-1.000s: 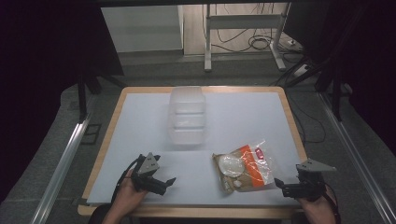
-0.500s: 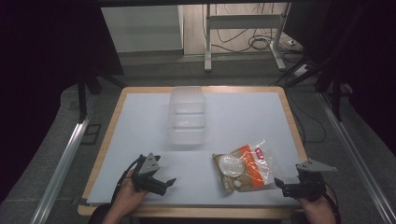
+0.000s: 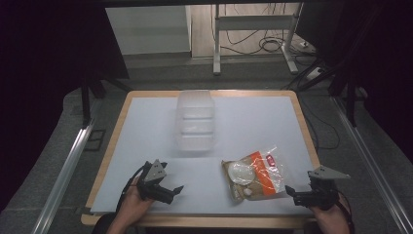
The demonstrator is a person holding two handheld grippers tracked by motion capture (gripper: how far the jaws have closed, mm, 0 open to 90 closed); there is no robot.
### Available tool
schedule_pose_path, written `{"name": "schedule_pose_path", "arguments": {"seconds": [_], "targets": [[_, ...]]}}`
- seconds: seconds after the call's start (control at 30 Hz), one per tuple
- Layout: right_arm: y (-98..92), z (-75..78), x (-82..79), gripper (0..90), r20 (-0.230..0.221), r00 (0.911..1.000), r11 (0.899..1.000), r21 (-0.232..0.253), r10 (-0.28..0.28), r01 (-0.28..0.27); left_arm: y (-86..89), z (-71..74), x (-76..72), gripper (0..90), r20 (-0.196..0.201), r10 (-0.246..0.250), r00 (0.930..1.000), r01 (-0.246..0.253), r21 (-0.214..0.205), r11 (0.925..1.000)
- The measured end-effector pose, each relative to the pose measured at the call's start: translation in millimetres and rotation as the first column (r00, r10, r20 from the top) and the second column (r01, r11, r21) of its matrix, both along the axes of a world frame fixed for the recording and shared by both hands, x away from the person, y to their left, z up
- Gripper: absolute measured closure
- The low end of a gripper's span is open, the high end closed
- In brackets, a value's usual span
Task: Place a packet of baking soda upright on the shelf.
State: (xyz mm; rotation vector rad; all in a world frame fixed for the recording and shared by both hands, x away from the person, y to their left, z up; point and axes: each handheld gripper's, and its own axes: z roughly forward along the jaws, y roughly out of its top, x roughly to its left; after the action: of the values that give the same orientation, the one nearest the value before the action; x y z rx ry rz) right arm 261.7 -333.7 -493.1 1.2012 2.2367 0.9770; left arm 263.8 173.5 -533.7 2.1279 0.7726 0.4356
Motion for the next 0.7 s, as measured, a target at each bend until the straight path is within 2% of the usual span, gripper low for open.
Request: {"name": "schedule_pose_path", "arguments": {"seconds": [0.37,0.47,0.6,0.7], "targets": [[6.1,1.2,3.9,0.6,0.024,0.9996,1.0,0.003,0.011,-0.012,0.0,-0.1,0.3,0.0,-0.007,0.001,1.0,-0.001,-0.003,1.0],[8.8,1.8,6.3,0.6,0.026,0.9996,1.0,0.022,0.013,-0.014,-0.3,-0.2,0.3,0.0,-0.008,0.0,1.0,0.0,-0.002,1.0],[11.6,1.7,8.6,0.7,0.018,0.9996,0.999,0.035,0.022,-0.023,-0.4,-0.3,0.3,0.0,-0.008,0.0,1.0,0.0,-0.001,1.0],[17.7,1.6,11.3,1.9,0.007,0.9991,0.999,0.015,0.042,-0.043,-0.7,-0.5,0.2,0.0,-0.009,-0.001,1.0,0.001,0.002,1.0]]}}
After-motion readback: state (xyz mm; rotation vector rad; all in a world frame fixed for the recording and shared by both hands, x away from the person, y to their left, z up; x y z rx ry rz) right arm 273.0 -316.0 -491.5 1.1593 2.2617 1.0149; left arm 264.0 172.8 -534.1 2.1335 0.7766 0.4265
